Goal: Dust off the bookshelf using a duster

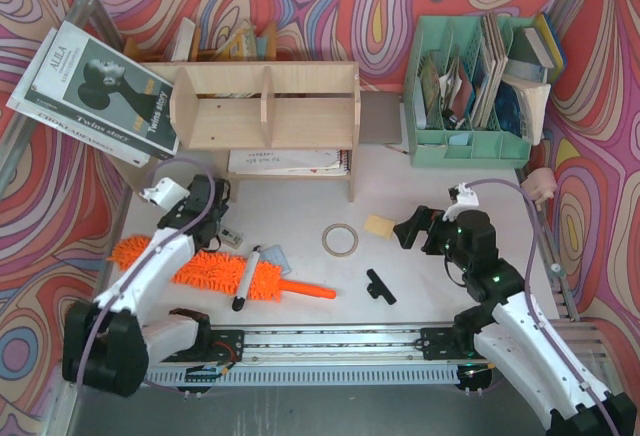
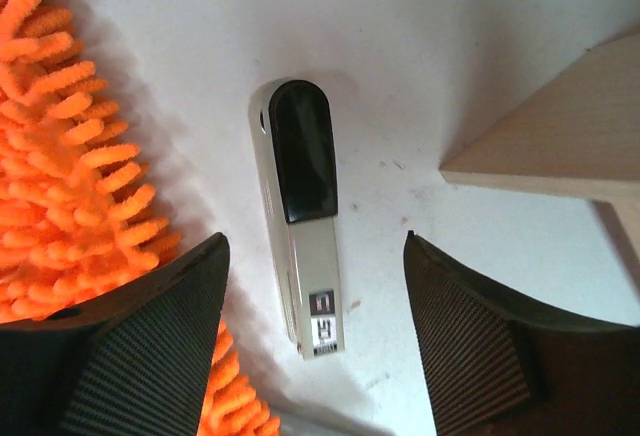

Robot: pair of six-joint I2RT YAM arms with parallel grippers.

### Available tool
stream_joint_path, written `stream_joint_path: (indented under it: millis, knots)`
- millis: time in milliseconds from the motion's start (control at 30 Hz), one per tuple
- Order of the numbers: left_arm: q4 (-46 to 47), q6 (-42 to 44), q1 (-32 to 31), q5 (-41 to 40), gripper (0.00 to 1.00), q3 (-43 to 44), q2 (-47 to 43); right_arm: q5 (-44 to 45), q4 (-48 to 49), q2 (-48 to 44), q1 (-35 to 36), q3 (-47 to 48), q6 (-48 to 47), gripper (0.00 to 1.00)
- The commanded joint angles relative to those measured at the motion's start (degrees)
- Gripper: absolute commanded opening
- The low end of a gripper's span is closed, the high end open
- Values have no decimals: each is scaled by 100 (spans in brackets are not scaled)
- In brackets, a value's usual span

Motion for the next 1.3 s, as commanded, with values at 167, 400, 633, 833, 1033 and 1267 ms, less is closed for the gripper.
stream_joint_path:
  millis: [167, 400, 633, 833, 1033, 1267]
  knots:
    - [-1684, 1357, -21, 1231, 82, 294, -2182, 180, -20, -111, 13, 136, -80, 99]
    - [-2182, 1753, -235, 2992, 81, 11, -2996, 249, 61, 360, 13, 212, -117, 99]
    - [-2232, 1603, -824, 3426, 80, -123, -2859, 317, 89, 363, 13, 160, -76, 99]
    - [-2236, 1555, -1341, 3036, 80, -165, -2420, 292, 101, 453, 13, 155, -71, 99]
    - [-1847, 1678, -1609, 2958, 74, -412, -1994, 218, 153, 309, 13, 92, -59, 99]
    - [-1545, 1884, -1706, 2953, 62, -518, -1817, -53, 259, 512, 13, 96, -63, 99]
